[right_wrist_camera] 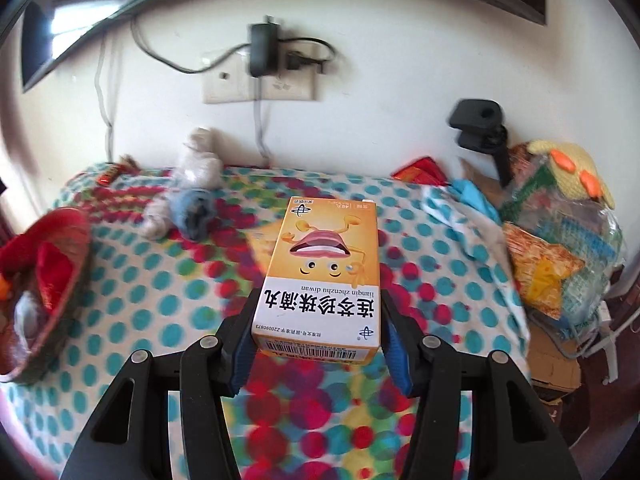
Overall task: Organize objects
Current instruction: 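Lift the yellow medicine box and carry it over the red tray with the right tool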
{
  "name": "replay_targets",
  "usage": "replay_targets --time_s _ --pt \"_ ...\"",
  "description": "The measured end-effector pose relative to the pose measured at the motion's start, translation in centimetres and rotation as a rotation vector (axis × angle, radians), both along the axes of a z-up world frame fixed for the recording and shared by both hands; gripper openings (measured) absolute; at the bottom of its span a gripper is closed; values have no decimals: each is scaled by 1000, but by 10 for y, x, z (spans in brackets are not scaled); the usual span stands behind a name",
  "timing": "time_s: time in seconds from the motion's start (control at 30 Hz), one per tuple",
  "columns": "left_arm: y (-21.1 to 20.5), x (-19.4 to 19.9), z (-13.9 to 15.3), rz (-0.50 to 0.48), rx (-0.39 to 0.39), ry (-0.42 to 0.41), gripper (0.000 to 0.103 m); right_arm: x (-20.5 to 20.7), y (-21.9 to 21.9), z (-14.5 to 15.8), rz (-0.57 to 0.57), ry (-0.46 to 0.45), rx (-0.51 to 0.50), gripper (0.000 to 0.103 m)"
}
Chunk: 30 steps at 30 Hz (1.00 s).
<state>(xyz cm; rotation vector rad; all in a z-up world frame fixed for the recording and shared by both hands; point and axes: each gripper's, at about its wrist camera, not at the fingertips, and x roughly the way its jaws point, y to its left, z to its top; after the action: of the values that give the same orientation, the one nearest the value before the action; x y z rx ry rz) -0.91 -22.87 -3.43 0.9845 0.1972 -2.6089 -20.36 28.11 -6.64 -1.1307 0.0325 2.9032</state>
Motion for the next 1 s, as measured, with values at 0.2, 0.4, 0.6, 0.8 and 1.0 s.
replay_targets --time_s 0.2,0.4,0.6,0.8,1.0 --pt "-8 1 -2 17 25 -9 50 -3 -23 2 148 9 14 51" --pt "-20 1 -6 30 23 -39 50 -6 -24 -7 250 -10 -12 52" --pt "-38 10 2 38 1 -13 50 -17 -7 -15 319 -21 -36 52" --pt "-71 23 6 168 96 44 51 -25 4 -23 366 -22 -40 52" --pt "-82 24 -3 220 132 5 52 -35 16 -26 411 -23 -33 52"
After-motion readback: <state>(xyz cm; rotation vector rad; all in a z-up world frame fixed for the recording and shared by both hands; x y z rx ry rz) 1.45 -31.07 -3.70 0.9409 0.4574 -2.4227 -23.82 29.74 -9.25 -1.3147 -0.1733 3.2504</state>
